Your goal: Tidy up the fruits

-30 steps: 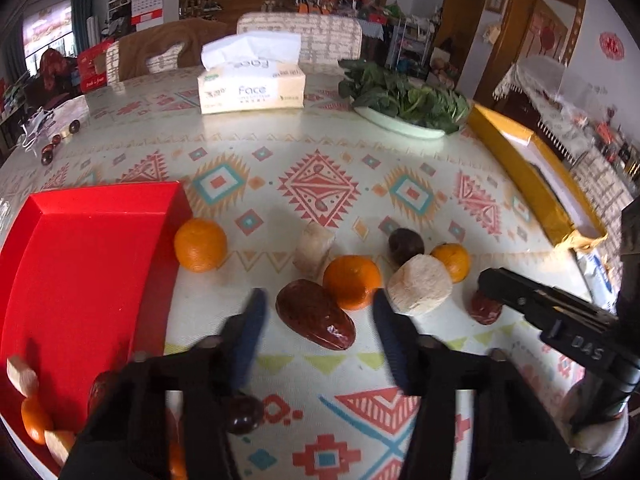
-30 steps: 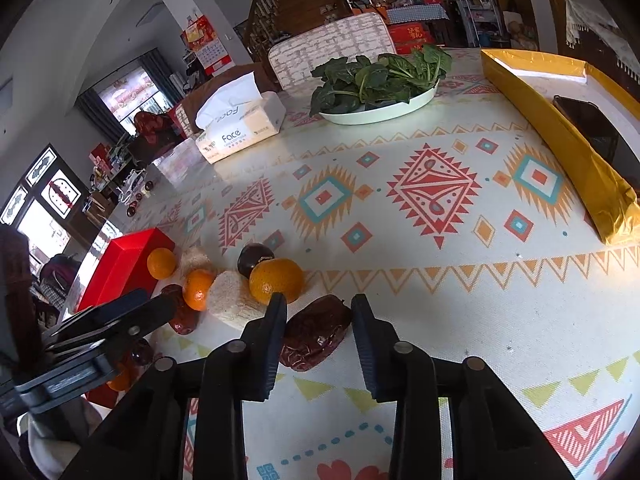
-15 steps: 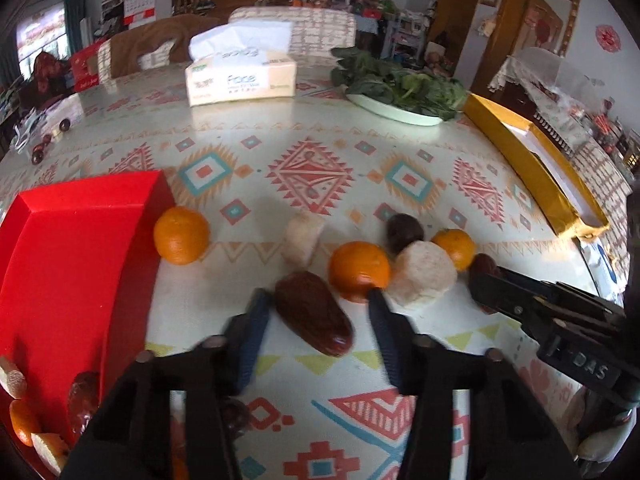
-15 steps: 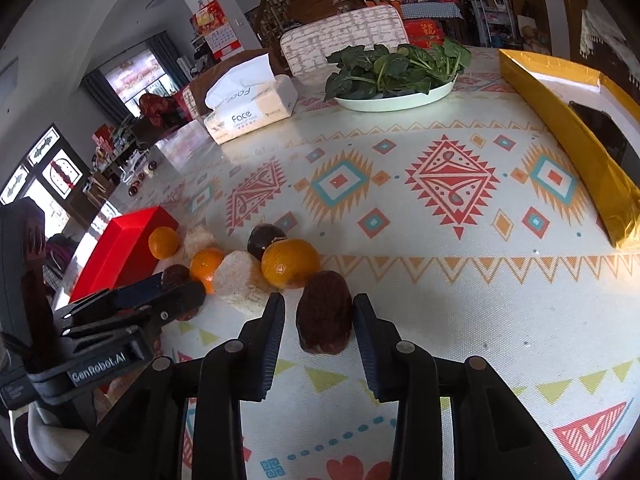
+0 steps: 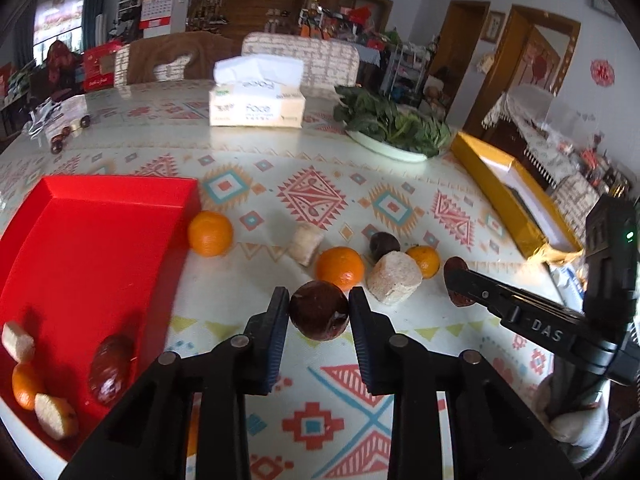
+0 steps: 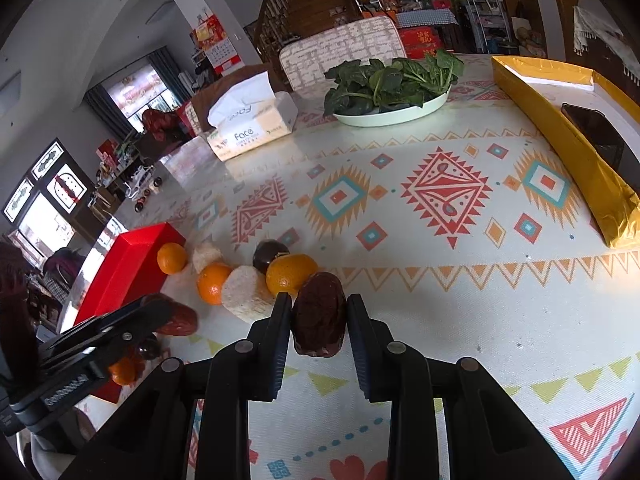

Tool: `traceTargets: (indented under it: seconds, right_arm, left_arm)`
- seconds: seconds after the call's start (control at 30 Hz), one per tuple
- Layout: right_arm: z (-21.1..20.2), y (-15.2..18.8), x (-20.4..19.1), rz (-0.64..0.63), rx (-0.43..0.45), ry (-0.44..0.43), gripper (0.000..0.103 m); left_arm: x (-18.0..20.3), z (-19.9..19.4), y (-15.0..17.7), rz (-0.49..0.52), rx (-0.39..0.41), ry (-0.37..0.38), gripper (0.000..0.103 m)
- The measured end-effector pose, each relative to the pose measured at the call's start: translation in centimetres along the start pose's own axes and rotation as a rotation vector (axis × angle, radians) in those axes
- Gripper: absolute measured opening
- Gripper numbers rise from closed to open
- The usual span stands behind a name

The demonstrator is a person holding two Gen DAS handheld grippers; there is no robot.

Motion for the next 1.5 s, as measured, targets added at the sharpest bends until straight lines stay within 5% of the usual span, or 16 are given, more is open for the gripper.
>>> traceTargets:
  seconds: [0.3,0.67,1.03,1.5]
  right_arm:
    - [-1.2,-0.3,-1.4,-0.033,0.055,-0.014,0.031]
    - [-1.6,1.2,-6.6,-0.056,0.006,-0.098,0.031]
    - [0.9,1.7,-15.8,-0.128,-0.091,-0.251,0.031]
    - [9.0,2.4,-24.6,-0.239,-0.247,-0.272,0.031]
  left_arm:
    - [-5.1,-5.0,-0.2,-0.119,0.090,-0.015,0.030]
    - [-11.7,-9.0,0.4,-0.241,0.165,-0.054,0.030]
    - [-17.2,-9.6,2.1,-0.351,0.171,-0.067,0.030]
    - [-22.3,-7.0,1.2,-0.419,0.120,-0.077,0.030]
Point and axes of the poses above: each gripper's, at about its wrist camera, not at the fingertips, and z roughly the way its jaws point, x to its right, y to its underside, the point moved 6 cm from there along z, roughly the way its jaws point, and after that the axes turned 2 degrees about -y, right-handed, at the moved point
